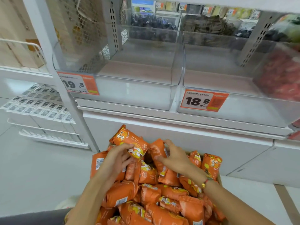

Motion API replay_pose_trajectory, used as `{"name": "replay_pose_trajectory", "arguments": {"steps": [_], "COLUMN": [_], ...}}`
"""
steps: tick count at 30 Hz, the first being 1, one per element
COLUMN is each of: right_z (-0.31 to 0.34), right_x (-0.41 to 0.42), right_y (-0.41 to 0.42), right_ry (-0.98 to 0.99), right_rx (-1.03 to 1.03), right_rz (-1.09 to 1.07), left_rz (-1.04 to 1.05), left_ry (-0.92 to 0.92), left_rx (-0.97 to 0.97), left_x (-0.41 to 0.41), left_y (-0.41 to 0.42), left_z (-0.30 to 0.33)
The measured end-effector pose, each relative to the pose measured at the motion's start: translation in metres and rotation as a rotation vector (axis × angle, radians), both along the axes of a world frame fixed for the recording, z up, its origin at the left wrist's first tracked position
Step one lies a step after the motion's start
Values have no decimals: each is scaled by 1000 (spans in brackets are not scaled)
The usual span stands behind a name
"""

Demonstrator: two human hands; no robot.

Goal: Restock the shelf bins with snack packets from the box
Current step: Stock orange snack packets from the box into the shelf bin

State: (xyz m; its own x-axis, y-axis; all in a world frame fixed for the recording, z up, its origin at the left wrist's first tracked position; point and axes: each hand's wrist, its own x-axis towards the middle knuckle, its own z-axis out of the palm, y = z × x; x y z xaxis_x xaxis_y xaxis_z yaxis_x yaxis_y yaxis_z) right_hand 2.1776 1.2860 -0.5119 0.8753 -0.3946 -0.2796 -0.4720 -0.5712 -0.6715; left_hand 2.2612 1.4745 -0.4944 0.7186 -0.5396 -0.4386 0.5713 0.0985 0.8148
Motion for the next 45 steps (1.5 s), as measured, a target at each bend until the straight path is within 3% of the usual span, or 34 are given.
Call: {"name": "replay_pose_trajectory", "arguments": {"steps": [2, 6, 8, 10, 13, 17, 25, 31, 37, 41, 45], "right_z": [20, 59, 74, 86, 107, 156, 248, 246, 213, 187, 159], "right_x": [-10, -34, -49, -62, -71, -68, -33, 21, 107, 161, 182], "right_y": [2, -7, -10, -12, -11, -17, -80, -155, -201, -220, -227], "right_ry": [-146, -227, -235, -225, -182, -173, -243, -288, -270, -176, -367], "right_rx": [317, 1270, 1465, 1509, 1447, 1037, 546, 136, -205, -190, 67], "right_rz": [-67, -178, -121, -85, -85, -62, -72, -316, -294, -242, -369], "left_rz": [39, 30, 13, -28, -61, -40, 89, 104, 41, -1, -16], "left_ry": [-1, -86, -139, -184, -275, -429, -621, -708, -794, -746, -760], "left_rx": [-45, -18, 20, 45, 49, -33, -167, -123, -20, -2, -2], "left_x": [1, -2, -7, -14, -24, -20, 38, 89, 124, 134, 135], "left_y": [3, -1, -6, -12, -20, -23, -72, -118, -148, -146, -144], "left_z": [3, 21, 31, 42, 61, 102, 183, 183, 162, 153, 154]}}
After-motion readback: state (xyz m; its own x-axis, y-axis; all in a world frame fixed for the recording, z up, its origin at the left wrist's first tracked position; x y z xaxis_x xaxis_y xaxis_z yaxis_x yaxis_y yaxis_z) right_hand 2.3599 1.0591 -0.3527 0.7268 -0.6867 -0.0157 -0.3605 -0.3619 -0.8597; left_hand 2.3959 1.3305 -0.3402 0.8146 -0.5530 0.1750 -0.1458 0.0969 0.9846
